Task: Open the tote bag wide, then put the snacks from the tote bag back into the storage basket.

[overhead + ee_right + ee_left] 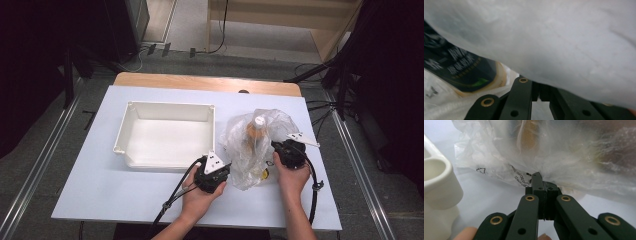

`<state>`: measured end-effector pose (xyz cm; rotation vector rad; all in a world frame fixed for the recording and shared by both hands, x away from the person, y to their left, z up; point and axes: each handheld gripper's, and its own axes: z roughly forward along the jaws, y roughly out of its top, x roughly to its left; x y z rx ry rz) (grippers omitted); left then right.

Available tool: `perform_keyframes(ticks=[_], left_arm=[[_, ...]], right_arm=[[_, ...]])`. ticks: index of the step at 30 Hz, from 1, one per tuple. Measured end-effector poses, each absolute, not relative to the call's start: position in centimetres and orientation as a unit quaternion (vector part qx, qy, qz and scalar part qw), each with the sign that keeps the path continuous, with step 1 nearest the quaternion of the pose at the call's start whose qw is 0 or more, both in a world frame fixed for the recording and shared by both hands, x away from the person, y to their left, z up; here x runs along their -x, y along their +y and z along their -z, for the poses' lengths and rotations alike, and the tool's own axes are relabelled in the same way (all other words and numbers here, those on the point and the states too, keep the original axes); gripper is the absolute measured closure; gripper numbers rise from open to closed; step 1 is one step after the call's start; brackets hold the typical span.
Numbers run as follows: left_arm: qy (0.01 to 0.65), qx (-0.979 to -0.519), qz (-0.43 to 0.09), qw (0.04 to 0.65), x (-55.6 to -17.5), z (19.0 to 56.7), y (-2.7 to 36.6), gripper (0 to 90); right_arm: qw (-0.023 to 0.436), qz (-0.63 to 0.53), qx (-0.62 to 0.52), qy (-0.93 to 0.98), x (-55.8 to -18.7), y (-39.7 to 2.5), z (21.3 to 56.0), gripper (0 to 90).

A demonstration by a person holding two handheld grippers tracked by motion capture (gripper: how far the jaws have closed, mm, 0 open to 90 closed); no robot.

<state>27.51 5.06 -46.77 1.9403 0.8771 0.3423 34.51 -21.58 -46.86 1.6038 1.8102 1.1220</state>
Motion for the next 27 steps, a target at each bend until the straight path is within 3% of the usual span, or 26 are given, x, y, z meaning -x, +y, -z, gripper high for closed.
perform_keyframes(ticks=[5,6,9,16,20,23,25,27], left_arm=[[0.359,-0.792,-0.143,0.472,-27.4,46.9,5.0,90.0],[0.361,-0.791,-0.140,0.473,-27.4,46.9,5.1,90.0],[0.370,-0.784,-0.136,0.479,-27.5,47.0,5.3,90.0],[0.378,-0.783,-0.130,0.477,-27.6,47.0,5.5,90.0],[0.374,-0.786,-0.128,0.475,-27.7,47.0,5.6,90.0],[0.374,-0.787,-0.131,0.474,-27.7,47.0,5.5,89.2],[0.369,-0.785,-0.123,0.481,-27.6,46.9,5.7,82.9],[0.373,-0.780,-0.121,0.488,-27.5,46.8,5.9,71.4]], right_arm=[[0.211,-0.466,-0.561,0.651,-33.0,-22.3,45.8,58.3],[0.220,-0.482,-0.550,0.646,-32.0,-22.3,44.9,48.4],[0.242,-0.493,-0.540,0.638,-30.8,-22.4,43.9,43.4],[0.308,-0.523,-0.505,0.614,-27.8,-22.8,39.9,21.6],[0.337,-0.535,-0.490,0.601,-27.6,-22.4,37.7,19.6],[0.330,-0.539,-0.498,0.594,-28.3,-22.3,37.3,22.1],[0.317,-0.544,-0.503,0.592,-28.9,-22.4,37.6,26.0],[0.306,-0.538,-0.508,0.599,-29.6,-22.4,38.1,38.5]])
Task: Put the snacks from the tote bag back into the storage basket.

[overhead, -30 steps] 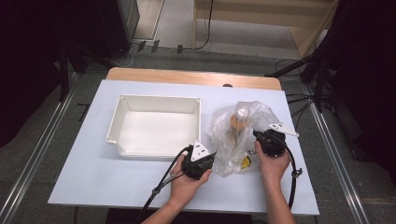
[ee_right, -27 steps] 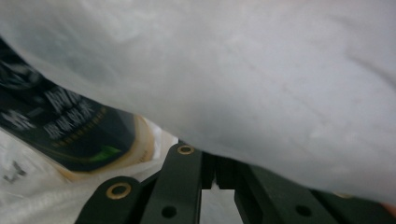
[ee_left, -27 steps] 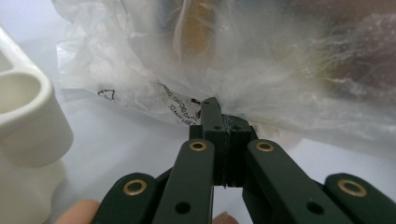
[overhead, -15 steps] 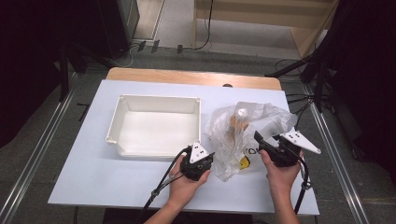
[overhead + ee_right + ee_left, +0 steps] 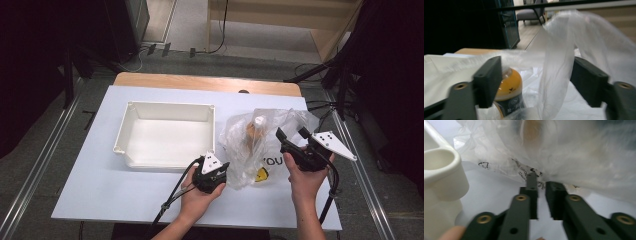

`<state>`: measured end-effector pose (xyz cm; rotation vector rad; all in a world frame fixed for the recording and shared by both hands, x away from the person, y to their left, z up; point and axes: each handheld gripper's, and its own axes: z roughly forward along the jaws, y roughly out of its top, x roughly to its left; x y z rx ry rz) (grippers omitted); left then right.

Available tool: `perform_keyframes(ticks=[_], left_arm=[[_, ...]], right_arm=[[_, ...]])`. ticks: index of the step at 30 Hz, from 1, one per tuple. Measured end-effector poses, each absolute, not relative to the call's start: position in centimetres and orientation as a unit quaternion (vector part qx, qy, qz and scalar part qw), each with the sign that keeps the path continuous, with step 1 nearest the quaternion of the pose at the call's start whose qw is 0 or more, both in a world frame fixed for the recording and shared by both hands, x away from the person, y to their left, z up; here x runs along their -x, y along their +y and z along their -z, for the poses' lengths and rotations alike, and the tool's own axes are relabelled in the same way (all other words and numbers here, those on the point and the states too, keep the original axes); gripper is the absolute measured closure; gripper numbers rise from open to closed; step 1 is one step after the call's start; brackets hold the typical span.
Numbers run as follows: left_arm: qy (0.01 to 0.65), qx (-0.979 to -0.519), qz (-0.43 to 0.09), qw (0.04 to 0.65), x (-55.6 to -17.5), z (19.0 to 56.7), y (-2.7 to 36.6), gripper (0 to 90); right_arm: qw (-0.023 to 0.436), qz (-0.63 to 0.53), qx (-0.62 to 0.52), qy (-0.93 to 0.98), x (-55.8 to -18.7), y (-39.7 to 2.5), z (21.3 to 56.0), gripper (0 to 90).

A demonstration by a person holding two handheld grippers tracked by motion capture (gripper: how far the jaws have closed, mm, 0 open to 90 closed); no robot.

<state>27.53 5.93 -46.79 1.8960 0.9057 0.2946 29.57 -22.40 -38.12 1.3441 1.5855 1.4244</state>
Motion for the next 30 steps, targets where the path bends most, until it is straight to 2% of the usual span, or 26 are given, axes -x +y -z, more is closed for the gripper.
perform_keyframes(ticks=[4,10,14,20,24,30], left_arm=[[0.364,-0.779,-0.109,0.499,-27.0,46.5,6.8,55.9],[0.349,-0.772,-0.125,0.516,-25.8,45.6,8.0,44.6],[0.350,-0.752,-0.141,0.541,-25.2,43.9,8.9,36.7],[0.338,-0.741,-0.148,0.561,-24.9,41.9,9.6,27.1],[0.322,-0.736,-0.157,0.574,-24.3,41.2,9.4,13.6],[0.311,-0.726,-0.151,0.594,-24.3,39.9,8.6,13.7]], right_arm=[[0.280,-0.538,-0.508,0.613,-30.6,-22.5,38.9,64.8],[0.285,-0.539,-0.490,0.623,-30.9,-21.7,39.0,81.1],[0.292,-0.536,-0.481,0.629,-31.0,-20.9,39.0,85.8],[0.292,-0.535,-0.482,0.629,-31.2,-20.4,39.2,86.5],[0.291,-0.532,-0.484,0.631,-31.5,-20.2,39.6,86.5],[0.291,-0.529,-0.477,0.638,-31.7,-19.8,39.6,87.1]])
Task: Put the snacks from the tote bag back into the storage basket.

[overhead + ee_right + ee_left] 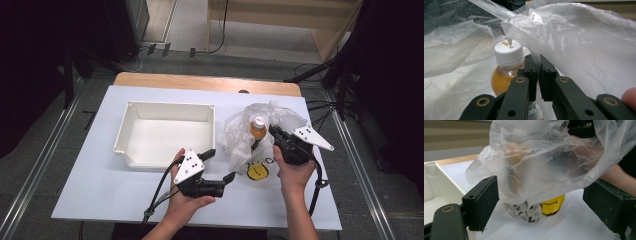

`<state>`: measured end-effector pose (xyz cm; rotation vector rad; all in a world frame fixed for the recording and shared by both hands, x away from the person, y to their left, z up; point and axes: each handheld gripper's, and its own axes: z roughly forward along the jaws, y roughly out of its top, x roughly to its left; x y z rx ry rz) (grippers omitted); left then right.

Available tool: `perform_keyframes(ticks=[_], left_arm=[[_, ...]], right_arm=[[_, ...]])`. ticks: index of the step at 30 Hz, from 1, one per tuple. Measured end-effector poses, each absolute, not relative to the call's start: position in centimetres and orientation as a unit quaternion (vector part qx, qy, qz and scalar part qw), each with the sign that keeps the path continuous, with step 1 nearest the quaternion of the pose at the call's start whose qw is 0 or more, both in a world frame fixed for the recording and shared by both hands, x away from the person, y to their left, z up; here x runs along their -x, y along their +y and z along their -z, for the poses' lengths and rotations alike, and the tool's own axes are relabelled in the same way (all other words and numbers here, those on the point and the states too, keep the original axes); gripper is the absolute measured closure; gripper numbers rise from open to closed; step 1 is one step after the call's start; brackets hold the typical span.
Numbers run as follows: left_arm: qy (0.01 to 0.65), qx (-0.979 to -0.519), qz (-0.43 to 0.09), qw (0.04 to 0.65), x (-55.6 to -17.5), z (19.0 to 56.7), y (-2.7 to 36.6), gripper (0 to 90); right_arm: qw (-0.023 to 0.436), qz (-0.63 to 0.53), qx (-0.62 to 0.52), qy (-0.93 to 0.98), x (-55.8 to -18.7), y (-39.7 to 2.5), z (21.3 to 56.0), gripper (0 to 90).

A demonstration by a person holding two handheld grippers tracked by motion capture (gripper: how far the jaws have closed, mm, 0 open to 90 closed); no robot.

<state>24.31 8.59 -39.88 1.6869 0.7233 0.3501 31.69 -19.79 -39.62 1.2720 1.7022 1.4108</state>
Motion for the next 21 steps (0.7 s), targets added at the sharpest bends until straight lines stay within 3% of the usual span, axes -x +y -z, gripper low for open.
perform_keyframes(ticks=[13,16,21], left_arm=[[0.313,-0.720,-0.174,0.594,-25.4,37.4,7.0,16.7],[0.318,-0.716,-0.183,0.593,-25.7,37.2,6.9,38.0],[0.342,-0.720,-0.176,0.577,-26.9,37.5,6.8,73.4]], right_arm=[[0.291,-0.522,-0.478,0.643,-31.9,-19.7,40.1,87.1],[0.296,-0.520,-0.480,0.641,-31.8,-19.6,40.1,83.3],[0.289,-0.533,-0.484,0.631,-31.3,-20.4,39.9,66.9]])
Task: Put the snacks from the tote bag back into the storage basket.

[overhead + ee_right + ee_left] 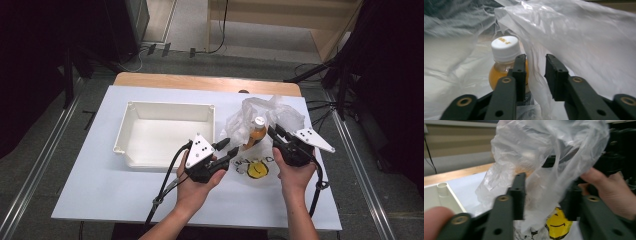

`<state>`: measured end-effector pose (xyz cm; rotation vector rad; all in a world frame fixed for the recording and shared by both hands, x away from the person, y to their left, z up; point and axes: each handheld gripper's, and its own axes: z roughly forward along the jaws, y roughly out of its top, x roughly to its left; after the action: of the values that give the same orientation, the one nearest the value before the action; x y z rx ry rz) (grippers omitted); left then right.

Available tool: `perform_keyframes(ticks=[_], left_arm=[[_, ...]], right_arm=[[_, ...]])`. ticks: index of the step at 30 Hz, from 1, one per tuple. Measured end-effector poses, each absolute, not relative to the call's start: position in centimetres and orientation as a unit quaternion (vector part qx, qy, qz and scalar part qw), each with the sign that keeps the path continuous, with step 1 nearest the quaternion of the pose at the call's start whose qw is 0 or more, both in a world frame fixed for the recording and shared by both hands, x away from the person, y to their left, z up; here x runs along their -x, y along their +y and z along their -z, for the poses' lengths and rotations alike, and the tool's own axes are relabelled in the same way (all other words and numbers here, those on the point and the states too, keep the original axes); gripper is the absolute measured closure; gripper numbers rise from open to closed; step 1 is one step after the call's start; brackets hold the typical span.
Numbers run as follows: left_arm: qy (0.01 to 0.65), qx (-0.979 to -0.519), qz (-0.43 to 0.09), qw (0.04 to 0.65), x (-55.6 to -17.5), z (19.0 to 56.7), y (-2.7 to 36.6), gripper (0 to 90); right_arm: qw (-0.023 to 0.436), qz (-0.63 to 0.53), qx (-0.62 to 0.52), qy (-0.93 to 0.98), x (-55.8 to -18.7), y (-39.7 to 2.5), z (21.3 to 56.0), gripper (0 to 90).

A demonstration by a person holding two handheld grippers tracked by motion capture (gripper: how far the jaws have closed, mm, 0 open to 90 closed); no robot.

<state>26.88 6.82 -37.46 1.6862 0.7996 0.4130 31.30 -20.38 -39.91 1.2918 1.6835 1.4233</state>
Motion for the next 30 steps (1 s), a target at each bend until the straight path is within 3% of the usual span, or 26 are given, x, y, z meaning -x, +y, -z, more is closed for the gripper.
perform_keyframes(ticks=[4,12,19,30], left_arm=[[0.361,-0.725,-0.162,0.564,-27.8,38.4,6.8,89.4],[0.396,-0.737,-0.152,0.526,-29.3,40.2,6.5,90.0],[0.400,-0.748,-0.155,0.506,-28.9,41.9,5.7,90.0],[0.372,-0.765,-0.200,0.486,-26.5,44.8,4.8,89.5]], right_arm=[[0.295,-0.541,-0.497,0.611,-30.9,-21.1,39.3,56.0],[0.313,-0.551,-0.492,0.597,-30.3,-21.8,37.1,55.6],[0.316,-0.543,-0.479,0.613,-30.7,-21.6,37.2,83.5],[0.287,-0.498,-0.520,0.632,-32.9,-21.4,40.8,87.1]])
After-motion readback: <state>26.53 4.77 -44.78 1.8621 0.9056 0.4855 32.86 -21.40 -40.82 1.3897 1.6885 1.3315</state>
